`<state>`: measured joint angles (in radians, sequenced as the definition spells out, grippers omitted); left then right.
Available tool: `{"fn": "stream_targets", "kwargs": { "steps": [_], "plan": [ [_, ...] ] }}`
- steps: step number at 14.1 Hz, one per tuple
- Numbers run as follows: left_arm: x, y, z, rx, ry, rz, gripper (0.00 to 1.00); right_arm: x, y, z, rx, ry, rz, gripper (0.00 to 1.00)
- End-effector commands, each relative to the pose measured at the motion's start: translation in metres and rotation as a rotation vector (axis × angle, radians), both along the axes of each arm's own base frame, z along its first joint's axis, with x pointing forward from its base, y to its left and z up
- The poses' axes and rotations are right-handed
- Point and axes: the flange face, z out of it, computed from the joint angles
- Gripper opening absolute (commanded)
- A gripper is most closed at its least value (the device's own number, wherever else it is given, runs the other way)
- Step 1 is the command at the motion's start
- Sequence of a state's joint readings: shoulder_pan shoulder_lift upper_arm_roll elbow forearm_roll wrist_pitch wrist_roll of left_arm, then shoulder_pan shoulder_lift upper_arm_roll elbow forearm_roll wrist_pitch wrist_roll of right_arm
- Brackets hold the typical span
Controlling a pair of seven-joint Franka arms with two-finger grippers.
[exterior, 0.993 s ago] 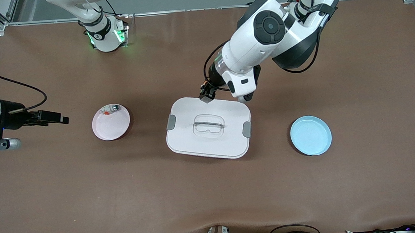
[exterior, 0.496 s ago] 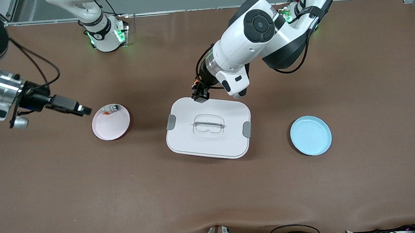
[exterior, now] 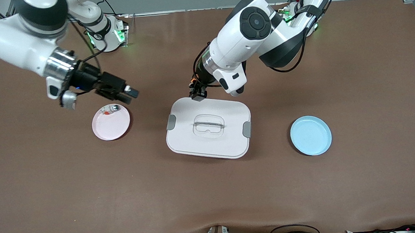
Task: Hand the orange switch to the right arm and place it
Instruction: 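Move the right gripper to the switch held by the left gripper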
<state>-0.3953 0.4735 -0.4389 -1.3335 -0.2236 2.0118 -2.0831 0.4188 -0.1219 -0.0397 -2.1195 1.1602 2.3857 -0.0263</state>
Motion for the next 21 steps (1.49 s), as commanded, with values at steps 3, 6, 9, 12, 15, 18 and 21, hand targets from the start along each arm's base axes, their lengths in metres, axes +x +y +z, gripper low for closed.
{"fn": "stream_targets", "kwargs": {
  "steps": [3, 6, 9, 12, 15, 18, 21],
  "plan": [
    [0.006, -0.004, -0.002, -0.019, 0.008, 0.012, 0.0, -0.007, 0.033, -0.025, 0.015, 0.055, 0.019, 1.0],
    [0.006, -0.004, -0.002, -0.019, 0.008, 0.015, 0.0, -0.008, 0.049, -0.037, 0.009, 0.076, 0.04, 1.0],
    [0.003, -0.008, -0.002, -0.018, 0.005, 0.006, 0.0, -0.012, 0.064, -0.036, 0.021, 0.08, 0.058, 1.0],
    [0.001, -0.01, -0.002, -0.022, 0.002, 0.003, 0.0, -0.013, 0.087, -0.032, 0.057, 0.084, 0.074, 1.0],
    [-0.001, -0.015, -0.006, -0.025, 0.002, 0.0, 0.0, -0.014, 0.1, -0.031, 0.05, 0.067, 0.081, 1.0],
    [-0.001, -0.015, -0.006, -0.025, 0.002, 0.0, 0.0, -0.02, 0.113, -0.04, 0.032, 0.06, 0.097, 1.0],
    [-0.002, -0.016, -0.006, -0.025, 0.004, 0.001, 0.0, -0.023, 0.12, -0.05, 0.014, 0.065, 0.105, 1.0]
  ]
}}
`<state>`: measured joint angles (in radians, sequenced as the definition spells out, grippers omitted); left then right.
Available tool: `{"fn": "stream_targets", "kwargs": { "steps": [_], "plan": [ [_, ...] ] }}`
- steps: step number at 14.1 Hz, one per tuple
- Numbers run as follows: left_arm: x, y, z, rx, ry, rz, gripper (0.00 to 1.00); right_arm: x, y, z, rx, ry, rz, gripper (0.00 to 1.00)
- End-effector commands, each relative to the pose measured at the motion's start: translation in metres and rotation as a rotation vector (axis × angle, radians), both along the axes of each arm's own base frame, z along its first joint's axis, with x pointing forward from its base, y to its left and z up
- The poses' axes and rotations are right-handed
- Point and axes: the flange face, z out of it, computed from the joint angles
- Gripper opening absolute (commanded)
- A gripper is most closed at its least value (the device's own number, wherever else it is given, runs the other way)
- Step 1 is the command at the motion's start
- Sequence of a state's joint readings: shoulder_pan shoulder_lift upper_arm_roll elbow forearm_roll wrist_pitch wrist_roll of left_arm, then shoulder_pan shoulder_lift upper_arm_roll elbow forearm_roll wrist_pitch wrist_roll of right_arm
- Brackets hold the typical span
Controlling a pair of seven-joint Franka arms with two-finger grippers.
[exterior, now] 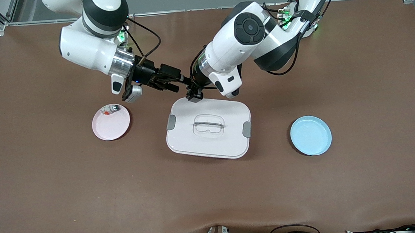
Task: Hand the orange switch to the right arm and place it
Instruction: 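Move the right gripper to the switch held by the left gripper, then close the right gripper on the switch and open the left gripper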
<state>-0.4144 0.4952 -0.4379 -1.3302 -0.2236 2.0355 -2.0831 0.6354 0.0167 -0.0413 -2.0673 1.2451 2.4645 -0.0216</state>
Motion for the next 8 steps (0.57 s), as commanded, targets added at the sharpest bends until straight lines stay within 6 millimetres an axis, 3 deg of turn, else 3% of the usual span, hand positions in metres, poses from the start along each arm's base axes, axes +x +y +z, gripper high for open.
{"fn": "stream_targets", "kwargs": {
  "steps": [1, 8],
  "plan": [
    [0.001, -0.004, 0.005, -0.016, 0.002, 0.009, 0.0, 0.0, 0.009, -0.004, 0.005, -0.003, 0.003, 1.0],
    [0.001, -0.004, 0.005, -0.015, 0.003, 0.009, 0.0, -0.009, 0.027, -0.018, -0.018, 0.002, 0.004, 1.0]
  ]
}}
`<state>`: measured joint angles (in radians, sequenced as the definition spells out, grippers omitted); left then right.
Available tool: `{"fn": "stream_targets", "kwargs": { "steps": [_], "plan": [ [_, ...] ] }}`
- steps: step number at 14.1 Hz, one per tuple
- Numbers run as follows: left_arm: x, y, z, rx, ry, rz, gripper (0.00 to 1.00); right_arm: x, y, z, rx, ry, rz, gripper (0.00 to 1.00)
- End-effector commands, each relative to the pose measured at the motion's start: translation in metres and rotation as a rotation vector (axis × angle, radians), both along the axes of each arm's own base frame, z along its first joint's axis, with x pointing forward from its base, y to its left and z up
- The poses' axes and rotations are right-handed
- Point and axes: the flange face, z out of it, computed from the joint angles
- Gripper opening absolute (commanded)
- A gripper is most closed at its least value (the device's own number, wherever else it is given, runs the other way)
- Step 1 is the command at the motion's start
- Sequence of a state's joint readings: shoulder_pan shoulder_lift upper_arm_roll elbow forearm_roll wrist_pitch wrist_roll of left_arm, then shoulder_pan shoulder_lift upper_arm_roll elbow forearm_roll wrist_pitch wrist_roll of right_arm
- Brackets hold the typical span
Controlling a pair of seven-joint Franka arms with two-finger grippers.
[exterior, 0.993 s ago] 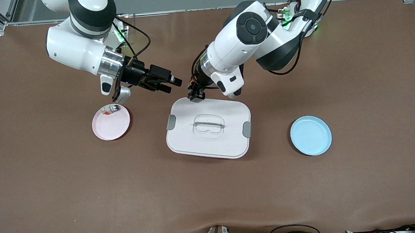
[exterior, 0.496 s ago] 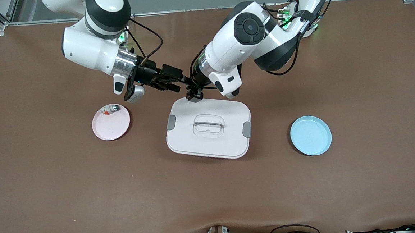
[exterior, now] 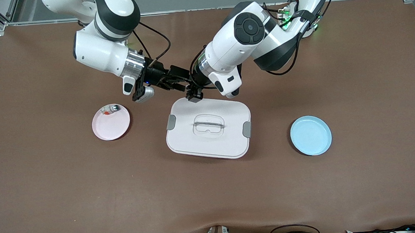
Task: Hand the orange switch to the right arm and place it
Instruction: 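Close the right gripper on the switch and open the left gripper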
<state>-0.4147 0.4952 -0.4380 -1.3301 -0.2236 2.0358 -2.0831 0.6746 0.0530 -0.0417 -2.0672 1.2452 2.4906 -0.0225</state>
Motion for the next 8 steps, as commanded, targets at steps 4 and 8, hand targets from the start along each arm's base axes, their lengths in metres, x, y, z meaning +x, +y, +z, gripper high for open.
{"fn": "stream_targets", "kwargs": {
  "steps": [4, 8],
  "plan": [
    [0.0012, -0.004, 0.0058, -0.016, 0.002, 0.009, 0.0, -0.0054, 0.0152, 0.0058, 0.019, -0.004, -0.012, 0.0],
    [0.0012, -0.004, 0.0058, -0.016, 0.001, 0.008, 0.0, -0.0075, 0.018, 0.0059, 0.022, 0.015, -0.021, 0.0]
  ]
}}
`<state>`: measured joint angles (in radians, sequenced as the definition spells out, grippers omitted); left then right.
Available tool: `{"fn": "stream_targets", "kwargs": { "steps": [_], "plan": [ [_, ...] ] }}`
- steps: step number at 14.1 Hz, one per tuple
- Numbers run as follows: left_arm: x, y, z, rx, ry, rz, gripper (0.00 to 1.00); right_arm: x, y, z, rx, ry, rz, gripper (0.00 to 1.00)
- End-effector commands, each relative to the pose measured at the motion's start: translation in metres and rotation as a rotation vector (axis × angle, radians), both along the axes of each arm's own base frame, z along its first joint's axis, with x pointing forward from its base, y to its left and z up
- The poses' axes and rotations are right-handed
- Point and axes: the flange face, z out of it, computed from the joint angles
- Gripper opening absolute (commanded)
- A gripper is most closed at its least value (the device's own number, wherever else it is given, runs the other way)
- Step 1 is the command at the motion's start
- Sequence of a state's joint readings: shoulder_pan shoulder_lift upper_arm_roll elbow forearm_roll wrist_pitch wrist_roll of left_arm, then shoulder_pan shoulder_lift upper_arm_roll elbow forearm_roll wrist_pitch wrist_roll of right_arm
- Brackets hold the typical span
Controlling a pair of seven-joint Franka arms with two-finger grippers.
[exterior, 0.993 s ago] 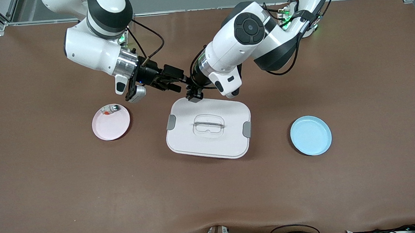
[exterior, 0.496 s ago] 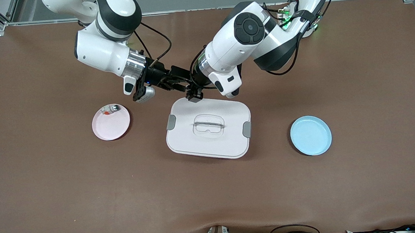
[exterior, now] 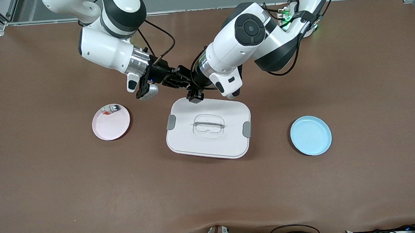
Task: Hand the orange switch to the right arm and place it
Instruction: 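Close the right gripper on the switch and open the left gripper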
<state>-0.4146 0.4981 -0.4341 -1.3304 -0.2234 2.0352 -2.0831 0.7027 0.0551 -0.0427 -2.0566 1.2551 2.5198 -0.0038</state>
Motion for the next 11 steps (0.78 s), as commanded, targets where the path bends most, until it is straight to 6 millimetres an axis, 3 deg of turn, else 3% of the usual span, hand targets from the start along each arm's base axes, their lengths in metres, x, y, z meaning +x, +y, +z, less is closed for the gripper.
{"fn": "stream_targets", "kwargs": {
  "steps": [1, 4, 5, 6, 7, 11],
  "plan": [
    [0.0, -0.005, 0.008, -0.019, -0.001, 0.006, 0.0, -0.003, 0.006, 0.001, 0.014, 0.017, -0.009, 0.0],
    [0.0, -0.005, 0.008, -0.02, -0.003, 0.003, 0.04, -0.002, 0.007, 0.001, 0.015, 0.016, -0.007, 0.0],
    [0.0, -0.005, 0.008, -0.02, -0.003, 0.002, 0.23, -0.003, 0.007, 0.0, 0.014, 0.017, -0.003, 0.0],
    [0.0, -0.004, 0.01, -0.021, -0.006, 0.004, 0.55, -0.002, 0.006, 0.0, 0.014, 0.017, -0.005, 0.0],
    [0.001, -0.003, 0.011, -0.02, -0.01, 0.004, 0.96, -0.002, 0.007, 0.0, 0.014, 0.019, -0.004, 0.0],
    [0.008, 0.01, 0.017, -0.008, -0.025, -0.003, 1.0, -0.002, 0.007, 0.003, 0.007, 0.0, 0.011, 0.0]
  ]
}}
